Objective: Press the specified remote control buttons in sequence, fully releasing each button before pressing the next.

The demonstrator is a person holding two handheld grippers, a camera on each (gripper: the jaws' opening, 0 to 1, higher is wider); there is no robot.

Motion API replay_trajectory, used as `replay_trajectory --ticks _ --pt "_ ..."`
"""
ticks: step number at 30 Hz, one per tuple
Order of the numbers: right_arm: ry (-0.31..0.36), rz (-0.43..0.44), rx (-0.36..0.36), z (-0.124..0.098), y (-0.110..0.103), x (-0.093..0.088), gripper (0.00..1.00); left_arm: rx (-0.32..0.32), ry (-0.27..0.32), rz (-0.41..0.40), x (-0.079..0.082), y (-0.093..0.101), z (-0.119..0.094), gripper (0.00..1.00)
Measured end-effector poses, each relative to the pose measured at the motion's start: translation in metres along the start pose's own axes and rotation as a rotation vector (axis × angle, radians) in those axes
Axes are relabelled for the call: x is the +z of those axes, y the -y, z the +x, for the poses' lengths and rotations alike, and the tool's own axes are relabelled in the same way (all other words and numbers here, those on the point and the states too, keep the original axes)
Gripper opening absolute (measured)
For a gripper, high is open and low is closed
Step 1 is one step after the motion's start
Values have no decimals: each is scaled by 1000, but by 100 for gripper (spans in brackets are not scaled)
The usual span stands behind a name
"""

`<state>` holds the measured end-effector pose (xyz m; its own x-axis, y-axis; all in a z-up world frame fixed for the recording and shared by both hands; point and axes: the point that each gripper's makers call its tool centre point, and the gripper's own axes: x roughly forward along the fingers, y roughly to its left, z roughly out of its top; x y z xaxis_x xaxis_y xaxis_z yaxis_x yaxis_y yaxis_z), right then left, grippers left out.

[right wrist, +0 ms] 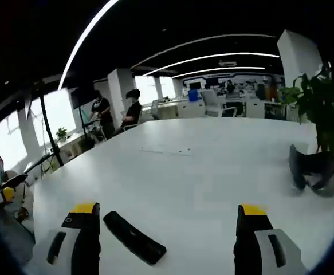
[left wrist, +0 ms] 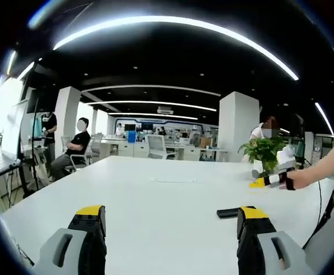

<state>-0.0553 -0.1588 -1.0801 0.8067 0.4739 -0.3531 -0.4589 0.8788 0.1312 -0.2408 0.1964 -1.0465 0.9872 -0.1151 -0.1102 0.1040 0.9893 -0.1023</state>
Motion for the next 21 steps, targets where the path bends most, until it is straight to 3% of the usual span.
replay_trajectory --ticks 4,11,16,19,21 --pt "78 1 -72 -49 8 5 99 2 -9 22 -1 1 0 100" --pt "123 8 -165 -120 7 -4 99 -3 -6 32 0 2 0 100" --pt "156 -49 -215 -152 -6 4 99 8 3 42 2 -1 -1 100" --pt "171 -73 -237 -164 -10 0 99 10 6 40 3 -1 -1 100" --pt "199 -42 -248 -172 -13 -2 99 8 5 44 3 -1 -1 100"
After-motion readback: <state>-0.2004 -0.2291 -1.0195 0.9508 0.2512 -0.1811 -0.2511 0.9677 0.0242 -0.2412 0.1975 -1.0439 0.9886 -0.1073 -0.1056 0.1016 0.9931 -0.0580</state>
